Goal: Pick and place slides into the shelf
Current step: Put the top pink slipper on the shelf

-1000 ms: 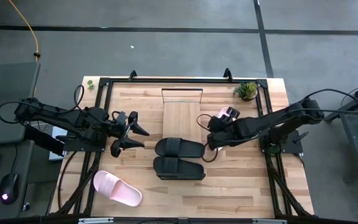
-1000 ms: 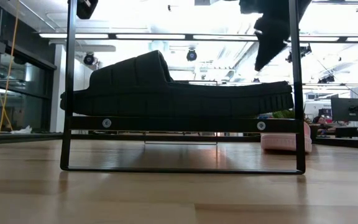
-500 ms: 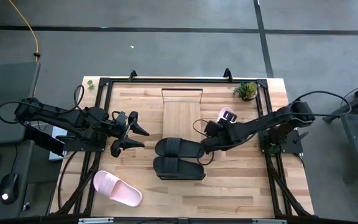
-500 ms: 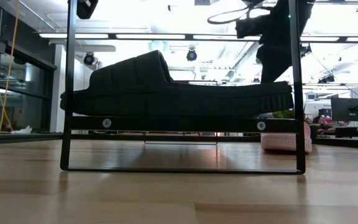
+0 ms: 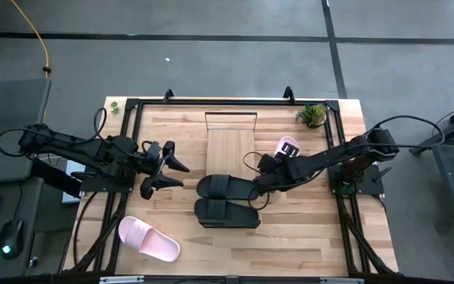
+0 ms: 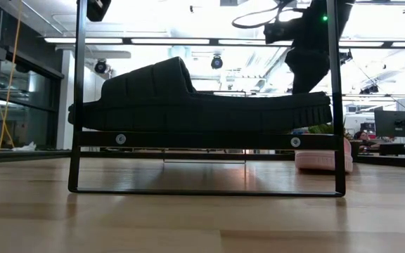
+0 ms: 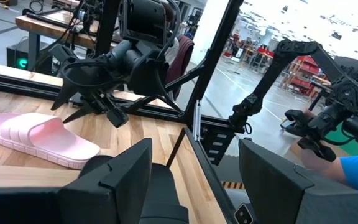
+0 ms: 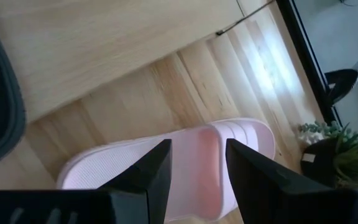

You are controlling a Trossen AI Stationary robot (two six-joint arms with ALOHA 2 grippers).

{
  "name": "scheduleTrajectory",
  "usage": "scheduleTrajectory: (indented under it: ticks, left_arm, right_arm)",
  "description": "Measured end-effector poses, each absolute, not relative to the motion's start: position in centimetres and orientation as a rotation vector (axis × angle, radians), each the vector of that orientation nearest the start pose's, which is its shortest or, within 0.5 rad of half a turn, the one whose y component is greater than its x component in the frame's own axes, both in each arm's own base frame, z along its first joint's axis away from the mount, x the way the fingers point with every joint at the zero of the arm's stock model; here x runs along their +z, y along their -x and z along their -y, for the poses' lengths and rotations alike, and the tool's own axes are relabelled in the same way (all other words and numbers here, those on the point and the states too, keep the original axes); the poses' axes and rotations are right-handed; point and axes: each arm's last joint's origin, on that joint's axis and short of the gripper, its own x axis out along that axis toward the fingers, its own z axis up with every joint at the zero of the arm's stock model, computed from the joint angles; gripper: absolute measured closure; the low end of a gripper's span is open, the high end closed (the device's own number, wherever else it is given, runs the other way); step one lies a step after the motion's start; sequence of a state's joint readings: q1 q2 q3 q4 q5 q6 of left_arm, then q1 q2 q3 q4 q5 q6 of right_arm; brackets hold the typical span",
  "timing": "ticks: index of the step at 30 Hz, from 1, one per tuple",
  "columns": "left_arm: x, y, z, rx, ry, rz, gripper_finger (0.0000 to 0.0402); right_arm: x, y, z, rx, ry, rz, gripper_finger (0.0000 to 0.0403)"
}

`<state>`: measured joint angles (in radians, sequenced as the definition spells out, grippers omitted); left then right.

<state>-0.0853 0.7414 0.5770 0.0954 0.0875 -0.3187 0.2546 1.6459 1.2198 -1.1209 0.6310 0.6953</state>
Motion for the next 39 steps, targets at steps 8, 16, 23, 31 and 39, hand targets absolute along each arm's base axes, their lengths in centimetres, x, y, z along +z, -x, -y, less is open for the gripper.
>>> scheduleTrajectory:
  ticks: [8, 16, 23, 31, 39]
  left_arm:
    - [29.4, -17.2, 1.7, -0.151, 0.318, -0.095, 0.0179]
    - [29.4, -17.3, 1.7, -0.143, 0.317, -0.094, 0.0179]
    - [29.4, -17.3, 1.7, -0.138, 0.317, -0.093, 0.0179]
    - [29.4, -17.3, 1.7, -0.138, 0.317, -0.094, 0.0179]
    - [29.4, -17.3, 1.6, -0.127, 0.317, -0.092, 0.0179]
  right_arm:
    - [22.9, -28.5, -5.7, -0.728, 0.106, -1.196, 0.026]
    - [22.9, -28.5, -5.7, -0.727, 0.095, -1.199, 0.026]
    - [22.1, -28.0, -5.5, -0.748, 0.104, -1.22, 0.026]
    - [19.3, -26.5, -3.8, -0.797, 0.119, -1.33, 0.026]
    - [17.6, -26.1, -2.8, -0.732, -0.06, -1.43, 0.026]
